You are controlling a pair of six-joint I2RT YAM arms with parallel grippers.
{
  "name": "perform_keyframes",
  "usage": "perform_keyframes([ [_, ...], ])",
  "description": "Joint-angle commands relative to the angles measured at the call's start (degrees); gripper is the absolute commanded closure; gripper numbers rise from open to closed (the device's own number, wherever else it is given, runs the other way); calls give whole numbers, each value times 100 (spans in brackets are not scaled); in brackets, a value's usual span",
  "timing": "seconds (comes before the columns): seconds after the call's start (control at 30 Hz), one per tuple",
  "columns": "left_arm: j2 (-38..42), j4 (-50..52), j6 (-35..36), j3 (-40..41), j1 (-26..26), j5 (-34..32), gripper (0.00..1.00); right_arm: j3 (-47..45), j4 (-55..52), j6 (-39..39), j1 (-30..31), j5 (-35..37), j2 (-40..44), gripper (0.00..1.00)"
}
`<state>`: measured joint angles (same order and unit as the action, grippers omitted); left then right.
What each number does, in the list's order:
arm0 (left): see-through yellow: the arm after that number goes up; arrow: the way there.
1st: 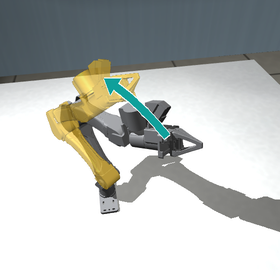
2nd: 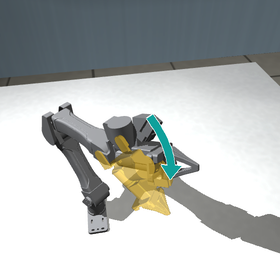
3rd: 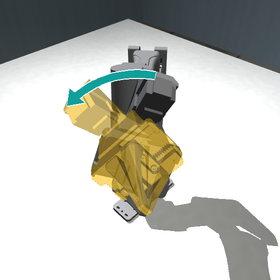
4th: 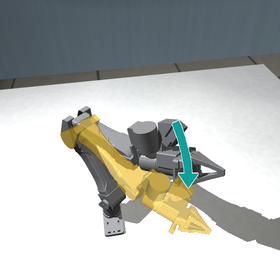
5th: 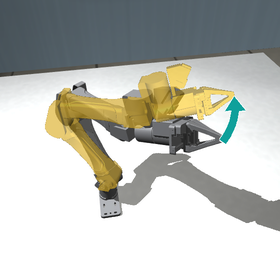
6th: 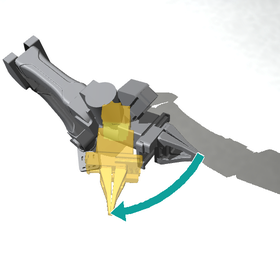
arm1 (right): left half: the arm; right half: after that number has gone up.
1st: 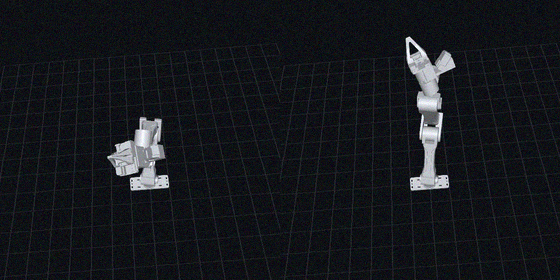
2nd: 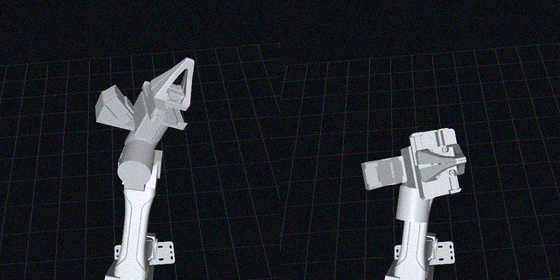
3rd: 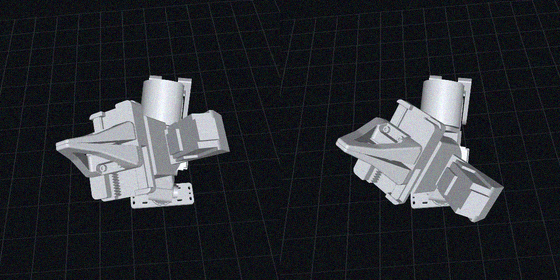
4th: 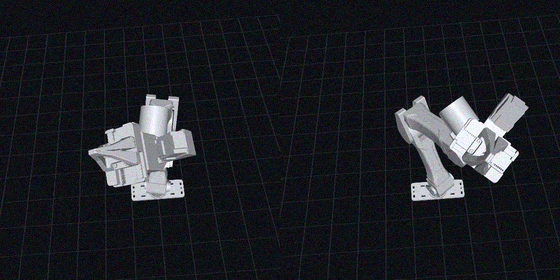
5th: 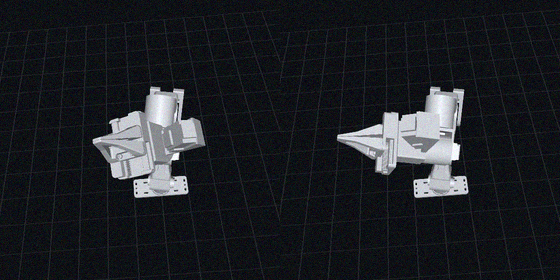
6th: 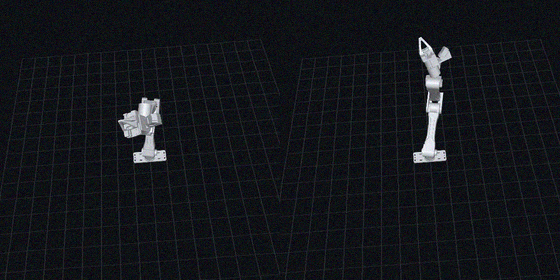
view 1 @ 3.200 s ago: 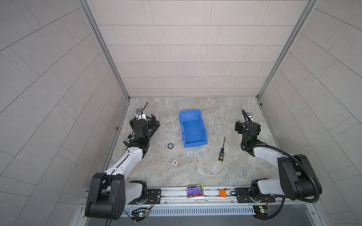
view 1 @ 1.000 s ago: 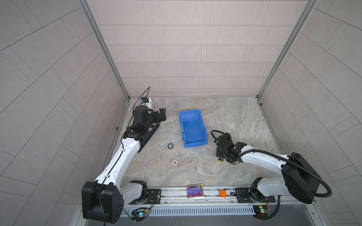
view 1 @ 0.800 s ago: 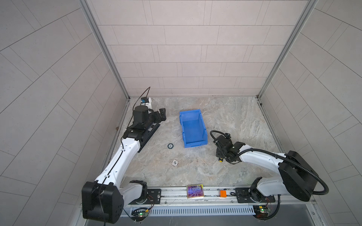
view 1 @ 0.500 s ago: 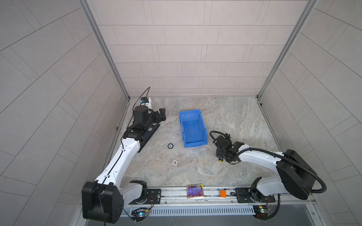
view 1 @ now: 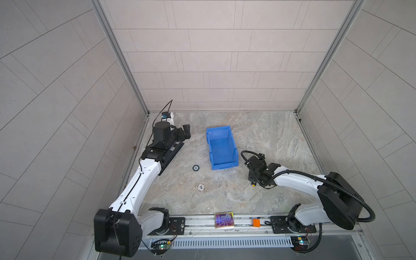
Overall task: Put the screwdriver in the bin
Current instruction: Pick up the screwdriver from the center of the table.
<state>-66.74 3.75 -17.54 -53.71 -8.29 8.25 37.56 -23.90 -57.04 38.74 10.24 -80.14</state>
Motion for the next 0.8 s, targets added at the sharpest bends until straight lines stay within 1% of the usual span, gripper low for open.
perform_keyframes([
  [0.0, 129, 3, 57, 1, -41, -86, 1, 87, -174, -80, 37, 224, -76, 60],
  [0.17, 120, 12, 54, 1, -41, -87, 1, 50, -119, -115, 37, 215, -192, 65],
  [0.47, 103, 21, 68, -8, -40, -104, 1, 102, -52, -140, 37, 154, -434, 66],
  [0.5, 109, 21, 67, -8, -43, -104, 0, 111, -62, -147, 41, 154, -432, 67],
  [0.57, 100, 23, 76, -8, -38, -113, 1, 128, -95, -149, 37, 170, -417, 76],
  [0.6, 99, 21, 76, -6, -41, -113, 0, 145, -116, -143, 37, 180, -391, 78],
  [0.77, 91, 34, 84, -15, -45, -113, 1, 392, -453, 4, 39, 307, -143, 78],
])
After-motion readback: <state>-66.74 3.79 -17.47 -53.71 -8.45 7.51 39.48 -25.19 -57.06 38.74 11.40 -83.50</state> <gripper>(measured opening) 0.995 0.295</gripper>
